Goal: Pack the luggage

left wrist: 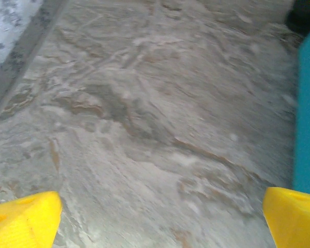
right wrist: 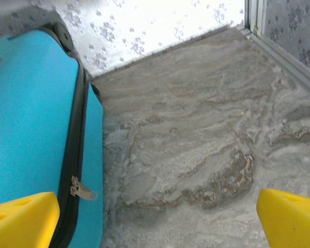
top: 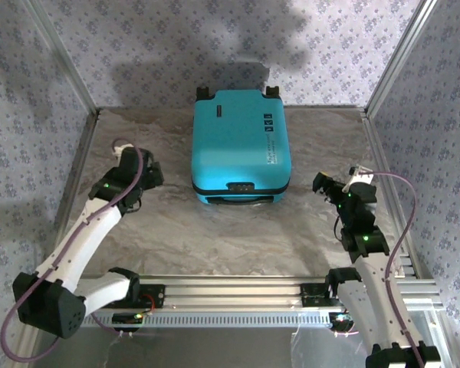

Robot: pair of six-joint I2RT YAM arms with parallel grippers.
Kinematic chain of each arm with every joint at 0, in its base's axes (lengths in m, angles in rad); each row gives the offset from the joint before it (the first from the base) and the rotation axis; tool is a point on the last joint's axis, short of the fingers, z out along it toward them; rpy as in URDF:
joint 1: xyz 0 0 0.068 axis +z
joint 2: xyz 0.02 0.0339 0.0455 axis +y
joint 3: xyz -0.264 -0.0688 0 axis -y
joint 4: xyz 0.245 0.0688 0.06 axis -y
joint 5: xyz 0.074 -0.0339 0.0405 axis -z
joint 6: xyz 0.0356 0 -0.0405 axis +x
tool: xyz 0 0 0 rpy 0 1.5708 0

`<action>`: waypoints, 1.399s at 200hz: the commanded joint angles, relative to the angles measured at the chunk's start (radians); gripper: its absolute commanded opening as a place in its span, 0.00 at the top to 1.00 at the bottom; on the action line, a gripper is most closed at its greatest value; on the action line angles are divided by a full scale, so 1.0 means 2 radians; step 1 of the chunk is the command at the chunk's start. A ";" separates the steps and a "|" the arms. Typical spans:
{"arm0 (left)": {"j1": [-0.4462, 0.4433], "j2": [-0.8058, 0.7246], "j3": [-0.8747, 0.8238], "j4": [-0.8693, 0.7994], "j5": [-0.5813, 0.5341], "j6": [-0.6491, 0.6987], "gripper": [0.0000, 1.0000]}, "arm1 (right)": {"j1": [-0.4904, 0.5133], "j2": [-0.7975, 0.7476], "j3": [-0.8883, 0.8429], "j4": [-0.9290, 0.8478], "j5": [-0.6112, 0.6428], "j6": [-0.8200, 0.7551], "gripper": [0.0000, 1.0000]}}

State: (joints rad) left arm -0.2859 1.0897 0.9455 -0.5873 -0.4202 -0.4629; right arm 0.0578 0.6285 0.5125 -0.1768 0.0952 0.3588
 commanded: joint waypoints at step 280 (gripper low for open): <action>0.136 0.222 -0.275 0.719 0.098 0.204 0.01 | -0.005 0.045 -0.074 0.176 0.049 -0.102 0.00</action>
State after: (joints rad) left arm -0.0097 1.5330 0.3813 0.8074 -0.2081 -0.0689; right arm 0.0479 0.6682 0.4164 -0.0063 0.1799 0.2977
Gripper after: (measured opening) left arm 0.994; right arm 0.998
